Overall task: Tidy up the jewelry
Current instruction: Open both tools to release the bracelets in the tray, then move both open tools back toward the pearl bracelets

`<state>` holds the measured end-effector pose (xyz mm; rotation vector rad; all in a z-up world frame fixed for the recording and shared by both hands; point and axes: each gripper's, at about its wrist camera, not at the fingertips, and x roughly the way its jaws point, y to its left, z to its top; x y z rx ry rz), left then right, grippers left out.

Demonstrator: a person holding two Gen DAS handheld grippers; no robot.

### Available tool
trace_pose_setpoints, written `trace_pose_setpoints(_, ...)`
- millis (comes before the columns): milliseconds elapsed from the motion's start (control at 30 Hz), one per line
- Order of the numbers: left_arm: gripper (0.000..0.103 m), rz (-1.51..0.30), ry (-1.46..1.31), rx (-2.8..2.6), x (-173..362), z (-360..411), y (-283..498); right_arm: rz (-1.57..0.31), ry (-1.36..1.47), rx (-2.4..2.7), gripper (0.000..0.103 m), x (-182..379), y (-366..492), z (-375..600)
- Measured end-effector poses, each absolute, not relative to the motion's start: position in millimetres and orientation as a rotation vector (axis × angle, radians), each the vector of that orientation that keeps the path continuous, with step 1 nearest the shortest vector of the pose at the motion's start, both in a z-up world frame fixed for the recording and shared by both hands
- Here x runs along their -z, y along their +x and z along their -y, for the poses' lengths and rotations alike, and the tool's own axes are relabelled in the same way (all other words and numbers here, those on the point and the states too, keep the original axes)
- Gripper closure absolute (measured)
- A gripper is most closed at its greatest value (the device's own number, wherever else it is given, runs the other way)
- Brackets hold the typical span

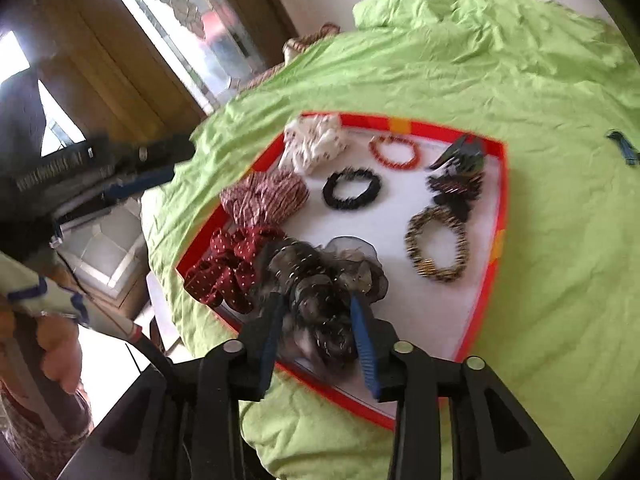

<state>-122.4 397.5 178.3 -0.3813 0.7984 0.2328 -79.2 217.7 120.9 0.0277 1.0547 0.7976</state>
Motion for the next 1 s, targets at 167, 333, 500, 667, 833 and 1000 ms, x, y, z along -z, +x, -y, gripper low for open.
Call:
trace_pose_setpoints(167, 0.051, -0.764, -0.299, -0.267, -181, -367, -138, -1.010, 0.040, -0.717, 0.058, -133, -91, -176)
trace_pose_setpoints(333, 0.050, -0.785, -0.254, -0.218, -173, -327, -145, -1.021, 0.135, -0.610, 0.057, -128, -102, -115)
trace_pose_setpoints(500, 0.050, -0.784, -0.223, -0.164, -174, -286, -157, -1.007, 0.194, -0.486, 0.056, -119, -118, -56)
trace_pose_setpoints(667, 0.049, -0.794, -0.205, -0.114, -173, -250, -168, -1.009, 0.258, -0.340, 0.055, -106, -130, 7)
trace_pose_setpoints(833, 0.049, -0.832, -0.180, -0.070, -166, -217, -172, -1.008, 0.364, -0.270, 0.055, -98, -140, 50)
trace_pose_setpoints(1000, 0.049, -0.859, -0.131, -0.034, -160, -189, -173, -1.007, 0.394, -0.240, 0.055, -92, -145, 66)
